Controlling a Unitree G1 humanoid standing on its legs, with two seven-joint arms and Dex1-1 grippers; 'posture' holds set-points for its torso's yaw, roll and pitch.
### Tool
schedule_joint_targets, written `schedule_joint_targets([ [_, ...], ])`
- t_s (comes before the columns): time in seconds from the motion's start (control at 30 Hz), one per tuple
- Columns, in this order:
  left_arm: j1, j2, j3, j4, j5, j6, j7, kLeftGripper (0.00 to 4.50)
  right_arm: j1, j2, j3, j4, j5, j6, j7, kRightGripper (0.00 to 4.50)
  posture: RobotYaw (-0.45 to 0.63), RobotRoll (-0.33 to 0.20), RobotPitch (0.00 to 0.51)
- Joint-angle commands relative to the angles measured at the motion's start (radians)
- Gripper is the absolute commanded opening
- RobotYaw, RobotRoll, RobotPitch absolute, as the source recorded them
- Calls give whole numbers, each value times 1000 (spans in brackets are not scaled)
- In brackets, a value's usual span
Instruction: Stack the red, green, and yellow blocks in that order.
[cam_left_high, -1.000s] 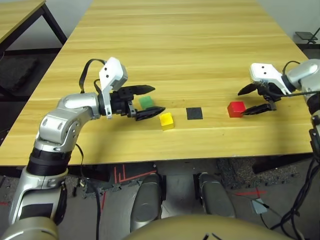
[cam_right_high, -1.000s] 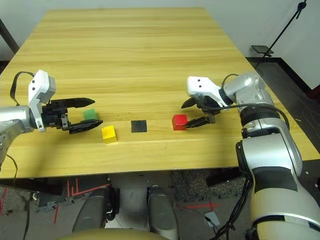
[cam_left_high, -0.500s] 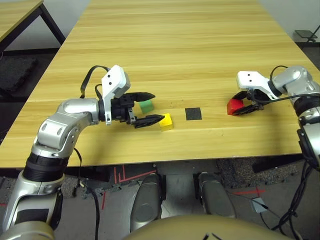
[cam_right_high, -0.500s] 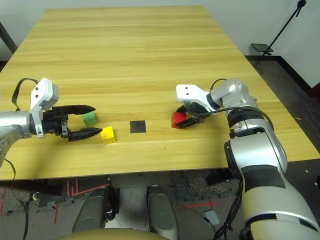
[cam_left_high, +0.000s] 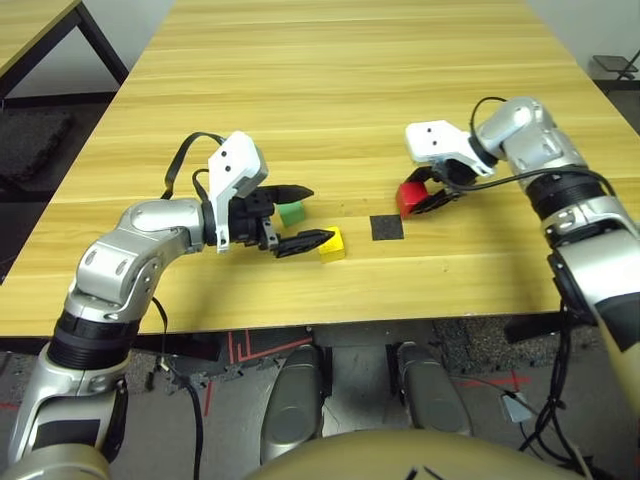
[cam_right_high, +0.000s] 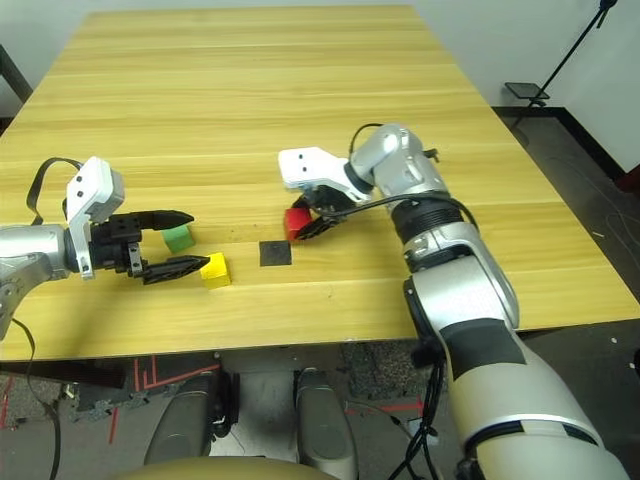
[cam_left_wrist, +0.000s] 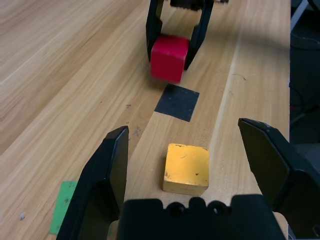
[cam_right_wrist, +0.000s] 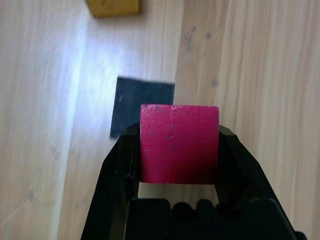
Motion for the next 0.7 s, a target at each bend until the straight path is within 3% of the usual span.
schedule_joint_targets([
  [0.03, 11, 0, 2, -25, 7, 10, 23, 4500, 32, 0, 29, -77, -11, 73, -13, 2053, 417, -215, 108],
  [0.33, 37, 2, 17, -36, 2, 17, 62, 4500, 81, -3, 76, -183, -9, 172, -14, 2053, 441, -224, 124],
  [0.7, 37, 4, 17, -66, -10, 55, 83, 4500, 93, 28, 102, -161, -7, 169, -57, 2053, 475, -214, 146],
])
